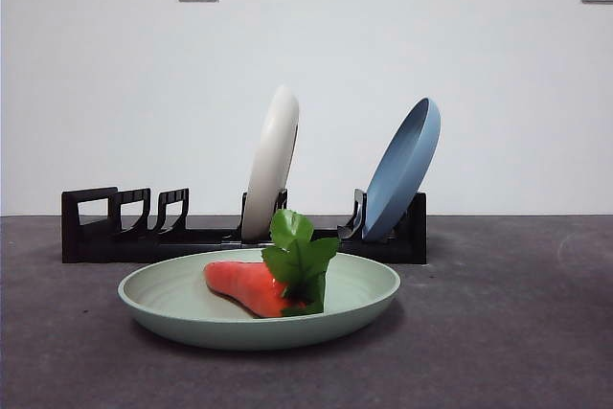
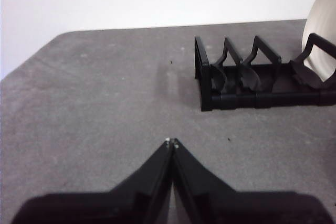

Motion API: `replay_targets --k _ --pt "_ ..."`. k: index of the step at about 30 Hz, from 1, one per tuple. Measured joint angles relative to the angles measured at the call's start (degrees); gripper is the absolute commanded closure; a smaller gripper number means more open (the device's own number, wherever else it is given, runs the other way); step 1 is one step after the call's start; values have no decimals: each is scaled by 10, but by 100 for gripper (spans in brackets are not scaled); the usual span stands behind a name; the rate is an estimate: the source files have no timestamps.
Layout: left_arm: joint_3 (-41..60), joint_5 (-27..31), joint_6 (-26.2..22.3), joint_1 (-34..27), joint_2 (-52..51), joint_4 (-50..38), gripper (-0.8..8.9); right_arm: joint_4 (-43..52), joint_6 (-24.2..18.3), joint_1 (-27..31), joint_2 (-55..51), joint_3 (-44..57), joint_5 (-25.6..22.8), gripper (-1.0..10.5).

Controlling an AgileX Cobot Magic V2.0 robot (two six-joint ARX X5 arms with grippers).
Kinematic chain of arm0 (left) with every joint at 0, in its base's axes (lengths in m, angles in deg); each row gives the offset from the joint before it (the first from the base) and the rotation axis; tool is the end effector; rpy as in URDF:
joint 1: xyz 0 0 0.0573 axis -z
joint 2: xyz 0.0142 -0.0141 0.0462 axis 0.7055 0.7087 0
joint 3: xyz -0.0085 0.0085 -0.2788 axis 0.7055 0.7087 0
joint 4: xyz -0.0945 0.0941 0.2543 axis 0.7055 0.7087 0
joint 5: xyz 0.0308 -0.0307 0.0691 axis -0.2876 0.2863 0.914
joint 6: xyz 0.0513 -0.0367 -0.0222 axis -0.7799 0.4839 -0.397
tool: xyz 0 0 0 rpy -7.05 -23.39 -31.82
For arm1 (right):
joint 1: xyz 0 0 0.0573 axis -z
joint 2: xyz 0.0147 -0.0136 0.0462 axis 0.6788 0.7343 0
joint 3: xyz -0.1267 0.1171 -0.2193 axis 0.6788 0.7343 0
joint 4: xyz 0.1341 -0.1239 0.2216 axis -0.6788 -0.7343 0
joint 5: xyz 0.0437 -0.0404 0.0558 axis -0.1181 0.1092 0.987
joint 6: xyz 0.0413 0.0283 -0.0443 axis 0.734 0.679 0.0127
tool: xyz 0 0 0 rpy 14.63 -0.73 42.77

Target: Take the green plate from the plate rack,put the plate on the table,take the carrot from the table,put the carrot in the plate

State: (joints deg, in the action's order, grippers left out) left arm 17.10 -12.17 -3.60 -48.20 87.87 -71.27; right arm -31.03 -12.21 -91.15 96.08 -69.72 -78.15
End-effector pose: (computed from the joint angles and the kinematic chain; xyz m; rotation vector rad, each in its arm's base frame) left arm 0.1359 0.0078 0.1485 0.0262 0.1711 0.0516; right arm 0.1014 0.1237 0.3292 -0.1288 0.9019 0.8220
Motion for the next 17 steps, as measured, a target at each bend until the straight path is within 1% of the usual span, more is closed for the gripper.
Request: replay_targets --k 17 --pt "0 0 4 0 0 0 817 0 0 0 0 0 0 946"
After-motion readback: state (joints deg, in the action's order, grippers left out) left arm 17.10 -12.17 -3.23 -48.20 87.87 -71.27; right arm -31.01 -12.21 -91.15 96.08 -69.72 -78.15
